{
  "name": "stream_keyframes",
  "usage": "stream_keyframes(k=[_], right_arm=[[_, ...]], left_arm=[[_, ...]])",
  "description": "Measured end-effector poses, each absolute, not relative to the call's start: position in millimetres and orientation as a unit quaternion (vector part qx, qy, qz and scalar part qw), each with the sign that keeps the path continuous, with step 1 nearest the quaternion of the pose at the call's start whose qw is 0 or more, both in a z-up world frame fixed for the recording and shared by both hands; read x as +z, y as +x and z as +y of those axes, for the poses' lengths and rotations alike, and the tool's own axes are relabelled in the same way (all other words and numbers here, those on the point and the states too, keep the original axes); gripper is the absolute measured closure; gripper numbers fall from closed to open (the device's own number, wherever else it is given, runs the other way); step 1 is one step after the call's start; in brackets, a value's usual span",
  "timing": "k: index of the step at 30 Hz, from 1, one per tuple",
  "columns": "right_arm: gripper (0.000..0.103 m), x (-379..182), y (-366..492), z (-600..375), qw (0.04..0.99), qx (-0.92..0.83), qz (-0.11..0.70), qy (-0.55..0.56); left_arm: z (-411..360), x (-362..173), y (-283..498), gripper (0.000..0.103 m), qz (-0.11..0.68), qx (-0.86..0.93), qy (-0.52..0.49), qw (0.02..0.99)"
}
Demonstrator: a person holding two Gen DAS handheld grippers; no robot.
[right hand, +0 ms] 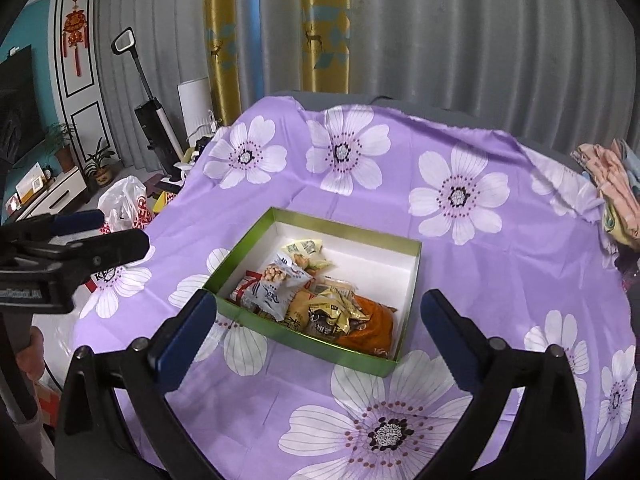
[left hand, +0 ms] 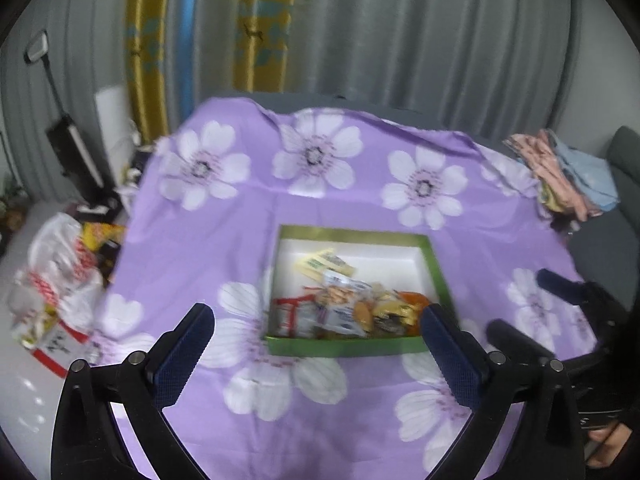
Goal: Organize snacks
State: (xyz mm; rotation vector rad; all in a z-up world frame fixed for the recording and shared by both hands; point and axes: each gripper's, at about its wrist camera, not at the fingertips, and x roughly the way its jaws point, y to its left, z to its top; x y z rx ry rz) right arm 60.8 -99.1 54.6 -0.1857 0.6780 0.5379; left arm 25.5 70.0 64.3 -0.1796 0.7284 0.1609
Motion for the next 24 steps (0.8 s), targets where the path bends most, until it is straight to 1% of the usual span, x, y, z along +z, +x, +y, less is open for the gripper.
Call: stream_keyframes(k=[11,24], right_arm=[[0.0,75,49,-98,0.907,0.264,0.317,-0.086],[0.0,79,48,-96,0.908,0.266,0.314,-0.084]], left_arm=[[69,87,13,0.001,0.334,0.098,-0.075,0.934],[66,97,10,0.001,0.31,0.108,-0.065,0.942]])
